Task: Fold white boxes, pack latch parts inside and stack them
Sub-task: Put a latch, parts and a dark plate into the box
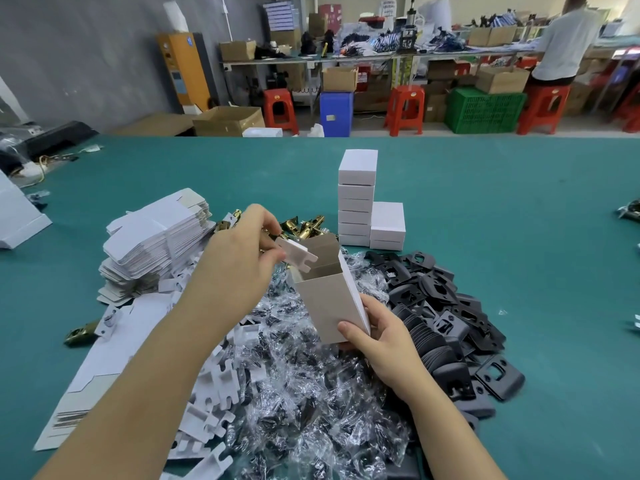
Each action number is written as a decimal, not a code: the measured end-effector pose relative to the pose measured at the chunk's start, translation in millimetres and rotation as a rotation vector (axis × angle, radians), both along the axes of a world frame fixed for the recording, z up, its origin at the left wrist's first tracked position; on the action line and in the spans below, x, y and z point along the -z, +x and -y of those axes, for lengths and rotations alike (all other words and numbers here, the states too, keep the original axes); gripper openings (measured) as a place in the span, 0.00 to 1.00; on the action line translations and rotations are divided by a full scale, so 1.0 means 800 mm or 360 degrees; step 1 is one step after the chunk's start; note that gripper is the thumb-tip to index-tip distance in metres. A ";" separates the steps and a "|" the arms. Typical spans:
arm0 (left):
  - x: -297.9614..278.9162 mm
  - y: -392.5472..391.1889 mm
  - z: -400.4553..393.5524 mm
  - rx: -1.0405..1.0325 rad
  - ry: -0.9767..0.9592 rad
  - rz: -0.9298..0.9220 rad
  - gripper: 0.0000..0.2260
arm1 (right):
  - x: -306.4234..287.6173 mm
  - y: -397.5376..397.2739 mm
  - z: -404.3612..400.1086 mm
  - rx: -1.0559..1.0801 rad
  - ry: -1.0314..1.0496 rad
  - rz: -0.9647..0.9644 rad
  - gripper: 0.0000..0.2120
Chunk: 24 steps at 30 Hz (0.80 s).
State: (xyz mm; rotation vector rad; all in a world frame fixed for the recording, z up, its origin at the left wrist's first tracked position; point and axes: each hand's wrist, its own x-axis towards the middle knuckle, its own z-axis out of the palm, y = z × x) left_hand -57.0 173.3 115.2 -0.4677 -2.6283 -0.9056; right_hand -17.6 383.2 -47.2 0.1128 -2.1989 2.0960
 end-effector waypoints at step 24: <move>-0.012 -0.036 -0.075 0.0349 -0.0705 0.0436 0.13 | 0.001 0.000 -0.001 -0.0005 -0.0112 -0.0003 0.22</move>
